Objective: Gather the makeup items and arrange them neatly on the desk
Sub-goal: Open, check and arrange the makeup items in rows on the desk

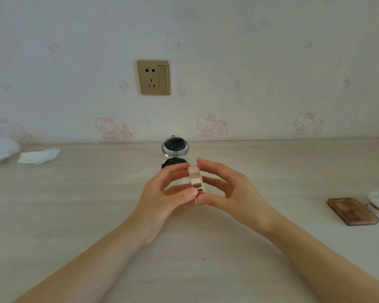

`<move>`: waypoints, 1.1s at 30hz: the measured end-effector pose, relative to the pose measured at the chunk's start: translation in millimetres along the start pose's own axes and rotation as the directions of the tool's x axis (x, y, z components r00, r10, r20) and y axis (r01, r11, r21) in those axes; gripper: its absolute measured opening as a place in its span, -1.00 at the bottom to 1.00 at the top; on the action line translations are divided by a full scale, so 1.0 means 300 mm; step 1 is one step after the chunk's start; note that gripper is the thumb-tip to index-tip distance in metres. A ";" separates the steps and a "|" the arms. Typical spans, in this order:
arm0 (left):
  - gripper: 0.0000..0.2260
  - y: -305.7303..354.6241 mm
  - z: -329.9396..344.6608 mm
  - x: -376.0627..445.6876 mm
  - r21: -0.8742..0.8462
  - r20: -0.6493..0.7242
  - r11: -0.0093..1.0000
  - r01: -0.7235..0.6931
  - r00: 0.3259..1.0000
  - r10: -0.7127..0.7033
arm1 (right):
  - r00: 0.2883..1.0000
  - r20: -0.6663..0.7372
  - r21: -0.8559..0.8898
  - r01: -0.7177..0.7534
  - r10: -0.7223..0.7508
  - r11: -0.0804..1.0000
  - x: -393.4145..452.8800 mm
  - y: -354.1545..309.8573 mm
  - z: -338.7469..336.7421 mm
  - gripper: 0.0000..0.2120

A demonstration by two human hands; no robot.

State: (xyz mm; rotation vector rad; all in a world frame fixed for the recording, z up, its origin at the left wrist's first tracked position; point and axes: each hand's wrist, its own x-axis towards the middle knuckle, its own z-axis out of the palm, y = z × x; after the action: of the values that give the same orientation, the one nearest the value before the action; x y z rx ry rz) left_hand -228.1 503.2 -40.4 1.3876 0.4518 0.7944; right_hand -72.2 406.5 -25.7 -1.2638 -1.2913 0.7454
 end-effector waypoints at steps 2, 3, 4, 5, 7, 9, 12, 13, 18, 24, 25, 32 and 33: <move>-0.53 -0.004 -0.006 0.000 0.033 0.016 0.999 -0.015 1.000 0.015 | 1.000 0.008 0.002 -0.013 0.013 1.000 -0.001 0.001 -0.001 -0.38; -0.53 -0.004 -0.008 0.000 0.045 0.019 0.999 -0.016 1.000 0.015 | 1.000 0.012 0.007 -0.017 0.016 1.000 -0.003 -0.002 -0.001 -0.38; -0.53 -0.005 -0.011 -0.001 0.058 0.015 0.998 -0.014 1.000 0.014 | 1.000 0.014 0.010 -0.018 0.017 1.000 -0.005 -0.006 -0.001 -0.38; -0.52 -0.005 -0.013 -0.001 0.069 0.008 0.997 -0.013 1.000 0.012 | 1.000 0.017 0.013 -0.015 0.015 1.000 -0.008 -0.009 -0.002 -0.39; -0.50 -0.009 -0.021 -0.002 0.083 -0.001 0.996 -0.012 1.000 0.013 | 1.000 0.027 0.024 -0.009 0.008 1.000 -0.012 -0.015 -0.002 -0.42; -0.48 -0.012 -0.030 -0.002 0.064 -0.001 0.998 -0.002 1.000 0.002 | 0.999 0.034 0.027 -0.006 0.005 1.000 -0.013 -0.016 -0.004 -0.43; -0.47 -0.018 -0.034 -0.001 0.025 0.007 0.999 0.024 1.000 -0.024 | 0.999 0.032 0.003 0.000 0.000 1.000 -0.014 -0.013 -0.001 -0.42; -0.47 -0.019 -0.033 -0.002 0.020 0.009 0.999 0.031 0.999 -0.032 | 1.000 0.029 0.003 -0.001 0.001 1.000 -0.015 -0.010 0.000 -0.42; -0.43 -0.014 -0.029 -0.007 -0.080 0.056 0.993 0.092 0.995 -0.088 | 0.999 0.021 0.040 -0.031 0.031 0.999 -0.020 -0.002 -0.007 -0.46; -0.48 -0.004 -0.026 -0.004 -0.304 0.097 0.936 0.176 0.983 -0.154 | 0.997 -0.011 0.186 -0.071 0.075 0.980 -0.016 -0.003 -0.025 -0.66; -0.46 -0.003 -0.027 -0.004 -0.328 0.106 0.926 0.186 0.981 -0.160 | 0.995 -0.030 0.213 -0.082 0.091 0.974 -0.014 -0.001 -0.028 -0.67; -0.44 -0.002 -0.032 -0.001 -0.365 0.147 0.897 0.249 0.967 -0.208 | 0.978 -0.036 0.370 -0.178 0.205 0.912 -0.003 0.003 -0.042 -0.65; -0.44 -0.001 -0.034 0.000 -0.368 0.152 0.893 0.260 0.964 -0.219 | 0.975 -0.039 0.377 -0.188 0.218 0.907 -0.003 0.004 -0.042 -0.67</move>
State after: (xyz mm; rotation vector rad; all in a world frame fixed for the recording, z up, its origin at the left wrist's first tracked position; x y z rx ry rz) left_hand -235.1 510.1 -42.5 0.9777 0.3524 0.5652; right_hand -60.0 402.7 -24.9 -1.1126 -0.9058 1.0248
